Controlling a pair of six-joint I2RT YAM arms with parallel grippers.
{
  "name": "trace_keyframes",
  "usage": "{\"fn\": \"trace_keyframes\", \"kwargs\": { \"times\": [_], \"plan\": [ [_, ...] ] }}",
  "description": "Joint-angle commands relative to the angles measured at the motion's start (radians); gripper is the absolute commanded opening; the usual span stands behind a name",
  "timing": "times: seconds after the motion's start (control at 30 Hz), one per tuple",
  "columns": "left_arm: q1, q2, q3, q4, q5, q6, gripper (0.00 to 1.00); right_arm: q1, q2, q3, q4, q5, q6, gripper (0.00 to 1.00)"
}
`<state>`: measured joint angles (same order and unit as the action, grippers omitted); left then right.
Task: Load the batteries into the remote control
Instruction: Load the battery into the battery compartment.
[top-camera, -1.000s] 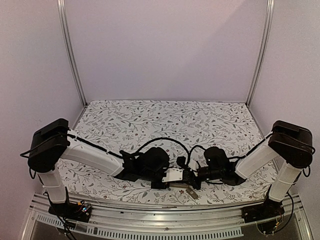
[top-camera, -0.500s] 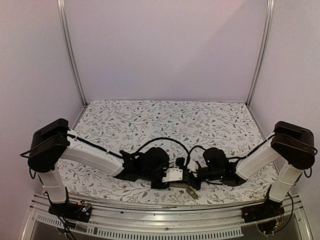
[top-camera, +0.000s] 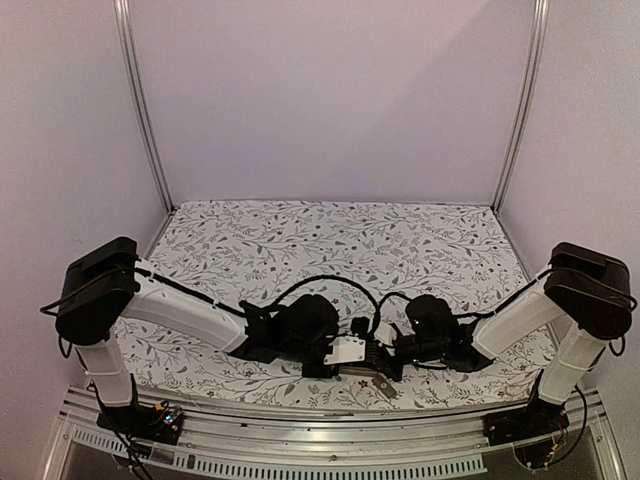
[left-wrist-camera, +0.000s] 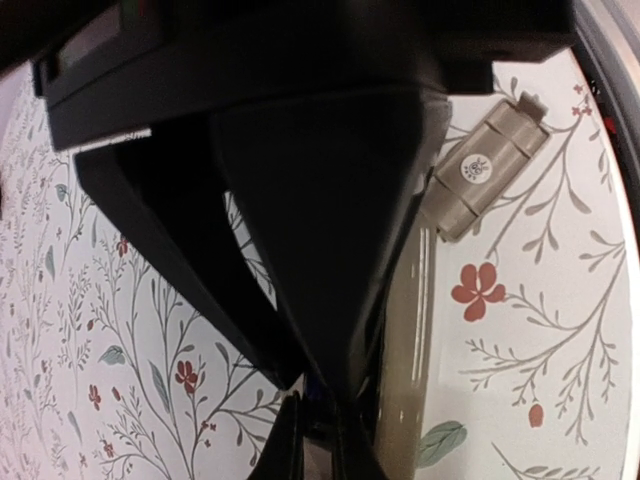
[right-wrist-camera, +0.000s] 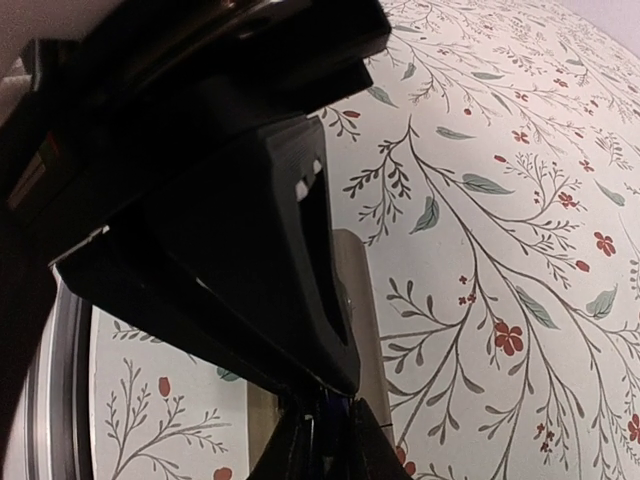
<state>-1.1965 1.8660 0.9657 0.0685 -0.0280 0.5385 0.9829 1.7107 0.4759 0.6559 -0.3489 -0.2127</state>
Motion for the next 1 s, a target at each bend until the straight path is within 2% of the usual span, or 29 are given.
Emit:
{"fn": "trace_keyframes", "kwargs": {
  "times": [0.0,0.13,0.27,0.63,0.8,0.97],
  "plan": [
    [0.003,0.104,-0.036,-0.012,0.046,-0.029,0.00,0.039,0.066,-0.010,-0.139,-0.096,-0.033,0.14],
    [0.004,0.106,-0.033,-0.009,0.045,-0.032,0.00,0.039,0.090,0.004,-0.189,-0.063,-0.043,0.11],
    [0.003,0.102,-0.035,-0.005,0.042,-0.037,0.00,0.039,0.100,0.008,-0.225,-0.033,-0.042,0.03],
    [0.006,0.090,-0.043,-0.007,-0.003,-0.048,0.20,0.041,0.107,0.026,-0.297,0.009,-0.037,0.00],
    [0.010,0.077,-0.056,0.001,-0.015,-0.069,0.20,0.048,0.117,0.034,-0.317,0.023,-0.040,0.00],
    [0.014,0.069,-0.067,0.002,-0.007,-0.078,0.08,0.048,0.108,0.029,-0.315,0.001,-0.036,0.00]
  ]
}}
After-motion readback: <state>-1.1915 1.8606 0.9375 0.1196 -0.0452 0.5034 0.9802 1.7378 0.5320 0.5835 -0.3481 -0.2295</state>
